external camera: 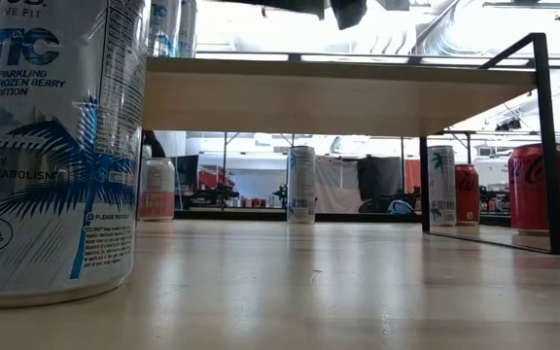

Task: Place canned beverage on shelf
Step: Put the white blue soda can aligned with the other white blue soda cans on the shelf

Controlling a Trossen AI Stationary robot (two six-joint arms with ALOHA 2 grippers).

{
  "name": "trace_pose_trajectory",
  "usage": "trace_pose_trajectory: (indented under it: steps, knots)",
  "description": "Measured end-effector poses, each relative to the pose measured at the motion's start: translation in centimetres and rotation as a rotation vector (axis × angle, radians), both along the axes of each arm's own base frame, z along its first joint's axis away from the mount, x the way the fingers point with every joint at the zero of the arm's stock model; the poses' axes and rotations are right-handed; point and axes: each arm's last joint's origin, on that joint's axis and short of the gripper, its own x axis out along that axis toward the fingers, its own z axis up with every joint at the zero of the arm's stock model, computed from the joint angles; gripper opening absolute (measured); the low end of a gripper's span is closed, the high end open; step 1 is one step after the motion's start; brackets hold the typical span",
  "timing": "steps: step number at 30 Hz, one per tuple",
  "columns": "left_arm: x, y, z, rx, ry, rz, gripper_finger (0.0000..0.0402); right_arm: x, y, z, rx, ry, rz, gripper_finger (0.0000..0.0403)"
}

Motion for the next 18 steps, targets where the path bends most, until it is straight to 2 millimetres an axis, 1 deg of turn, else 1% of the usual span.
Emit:
trace_pose_trajectory:
  steps: [7,14,18]
  knots:
    - [0.0,0.0,0.0,-0.001,0.0,0.0,0.0291,1.2,-0.6,-0.9,-0.002,-0.044,0.027,0.0332]
    - [0.0,0.0,0.0,-0.001,0.0,0.001,0.0291,2.5,-1.8,-1.6,0.004,-0.062,0.061,0.0332]
    - [0.0,0.0,0.0,-0.001,0.0,0.0,0.0291,3.0,-2.5,-1.6,0.046,-0.067,0.091,0.0332]
